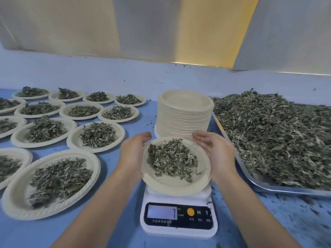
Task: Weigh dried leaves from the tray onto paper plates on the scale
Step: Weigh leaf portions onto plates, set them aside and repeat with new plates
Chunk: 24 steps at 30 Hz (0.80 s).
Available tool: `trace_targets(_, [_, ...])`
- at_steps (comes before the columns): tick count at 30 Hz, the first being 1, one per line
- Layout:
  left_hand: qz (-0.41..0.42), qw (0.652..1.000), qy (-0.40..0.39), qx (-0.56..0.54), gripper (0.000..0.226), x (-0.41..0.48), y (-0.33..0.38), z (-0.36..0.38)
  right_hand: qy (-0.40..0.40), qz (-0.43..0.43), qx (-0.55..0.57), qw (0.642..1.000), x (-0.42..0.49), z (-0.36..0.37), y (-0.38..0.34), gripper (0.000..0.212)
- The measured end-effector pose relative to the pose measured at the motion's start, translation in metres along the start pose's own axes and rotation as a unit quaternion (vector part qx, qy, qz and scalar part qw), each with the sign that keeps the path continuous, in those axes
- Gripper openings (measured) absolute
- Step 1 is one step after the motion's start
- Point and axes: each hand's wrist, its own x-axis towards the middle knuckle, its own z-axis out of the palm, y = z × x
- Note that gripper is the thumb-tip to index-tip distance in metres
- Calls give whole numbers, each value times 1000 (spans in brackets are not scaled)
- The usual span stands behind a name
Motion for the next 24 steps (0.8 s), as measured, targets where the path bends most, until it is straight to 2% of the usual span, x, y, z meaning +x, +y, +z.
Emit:
trace_targets(7, [-39,999,-25,25,30,8,18,-28,-10,-15,-5,1000,-6,33,-2,29])
trace_targets(13, [-24,999,-3,-33,30,29,52,-78,-74,-58,-103,990,-9,98,-3,32])
trace_targets(16, [-11,999,9,-31,32,41,72,-110,-111,-53,-147,981,-5,135,1,27])
trace_targets(19, [8,998,49,-36,33,54,90,-142,-149,-11,-175,973,0,172,10,20])
trace_targets(24, [49,984,119,-121,32,85,114,-189,-227,131,-180,948,-8,227,26,15])
